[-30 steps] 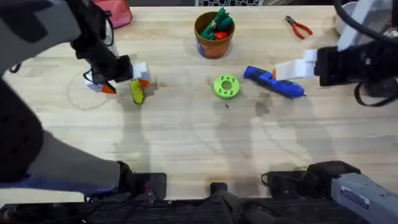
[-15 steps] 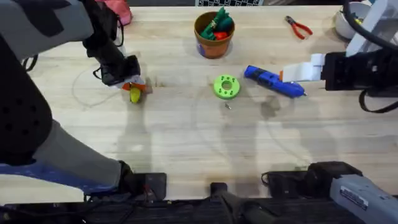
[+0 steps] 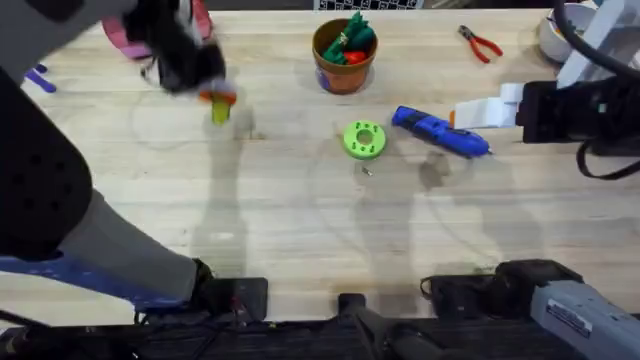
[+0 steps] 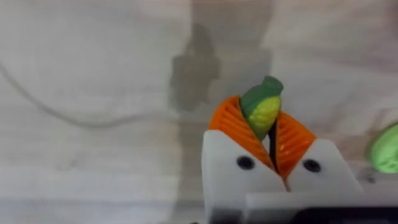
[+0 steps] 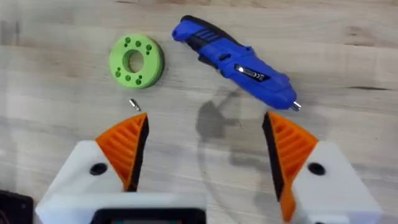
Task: Pick up the gripper from the table and insert it into the empty holder that is missing its gripper. Then pick up a screw, insert it into the mounting hole, and use the screwdriver to tighten it. Finally, clean up the table by picking up the vegetable and placing it into the bucket.
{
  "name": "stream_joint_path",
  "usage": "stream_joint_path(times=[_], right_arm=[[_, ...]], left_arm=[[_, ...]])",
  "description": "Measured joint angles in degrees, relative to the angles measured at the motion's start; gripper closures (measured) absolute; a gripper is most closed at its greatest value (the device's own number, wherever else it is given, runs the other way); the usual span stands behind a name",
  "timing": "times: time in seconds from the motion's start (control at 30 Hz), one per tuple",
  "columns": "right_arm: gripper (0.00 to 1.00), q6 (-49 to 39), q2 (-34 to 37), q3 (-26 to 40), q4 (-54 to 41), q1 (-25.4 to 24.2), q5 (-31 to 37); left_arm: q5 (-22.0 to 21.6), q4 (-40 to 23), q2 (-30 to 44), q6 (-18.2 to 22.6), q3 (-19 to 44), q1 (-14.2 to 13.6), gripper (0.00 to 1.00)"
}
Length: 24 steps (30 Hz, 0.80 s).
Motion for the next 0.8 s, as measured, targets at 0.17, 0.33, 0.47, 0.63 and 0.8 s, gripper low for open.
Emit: stream_joint_path(times=[0.17,0.33,0.47,0.63,0.8], right_arm=[[0.008,0.0,0.0,0.0,0.1,0.0,0.0],[0.009,0.0,0.0,0.0,0.1,0.0,0.0],[0.008,0.0,0.0,0.0,0.2,0.0,0.0],[0.008,0.0,0.0,0.0,0.2,0.0,0.0],[0.007,0.0,0.0,0.0,0.2,0.0,0.0]], left_arm=[[1.1,3.5,-0.2,1.3,9.5,-6.2,0.965],[1.8,9.9,-0.3,1.8,14.3,-12.8,0.965],[2.1,12.3,1.0,1.9,17.6,-16.4,0.965],[3.3,14.7,7.6,1.9,22.5,-19.1,0.965],[4.5,17.9,15.7,2.3,24.7,-21.8,0.965]])
